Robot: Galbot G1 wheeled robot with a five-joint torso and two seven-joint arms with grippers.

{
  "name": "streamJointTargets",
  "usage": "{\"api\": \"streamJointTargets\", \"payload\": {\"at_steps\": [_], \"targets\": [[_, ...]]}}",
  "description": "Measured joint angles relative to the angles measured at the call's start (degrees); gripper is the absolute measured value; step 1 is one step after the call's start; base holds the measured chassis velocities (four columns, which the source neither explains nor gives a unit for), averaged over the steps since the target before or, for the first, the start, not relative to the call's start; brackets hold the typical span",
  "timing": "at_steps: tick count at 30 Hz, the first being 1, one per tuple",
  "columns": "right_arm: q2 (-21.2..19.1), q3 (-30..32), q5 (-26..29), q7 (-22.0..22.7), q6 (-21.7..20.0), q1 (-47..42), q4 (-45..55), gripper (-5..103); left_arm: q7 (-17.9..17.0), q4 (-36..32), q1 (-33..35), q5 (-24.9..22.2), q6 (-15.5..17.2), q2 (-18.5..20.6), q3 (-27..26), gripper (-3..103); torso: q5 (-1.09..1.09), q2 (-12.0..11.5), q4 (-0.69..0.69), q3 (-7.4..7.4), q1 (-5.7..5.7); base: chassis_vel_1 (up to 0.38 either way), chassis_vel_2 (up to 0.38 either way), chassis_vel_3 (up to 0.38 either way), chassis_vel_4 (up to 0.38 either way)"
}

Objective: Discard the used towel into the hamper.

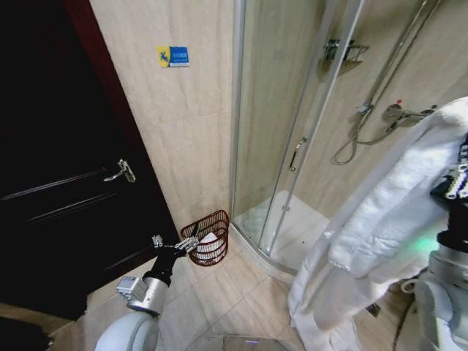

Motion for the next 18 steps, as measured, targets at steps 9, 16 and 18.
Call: {"api": "streamJointTargets", "payload": {"at_steps": [9,16,18], "targets": [[0.0,-1.4,1.6,-1.4,2.1,-0.3,0.9,13,0.0,0.0,0.0,0.0,0.0,0.0,0.0,100,0.0,0.0,0.01,0.0,0.0,0.084,0.099,-0.086,-0.092],[-0.7,-2.2,2.4,-2.1,2.4,-0.2,0.9,13,0.0,0.0,0.0,0.0,0.0,0.0,0.0,100,0.02,0.0,-0.02,0.0,0.0,0.0,0.0,0.0,0.0],[-1.3,-2.8,2.4,-2.5,2.5,0.2,0.9,13,0.0,0.0,0.0,0.0,0.0,0.0,0.0,100,0.02,0.0,-0.02,0.0,0.0,0.0,0.0,0.0,0.0]]}}
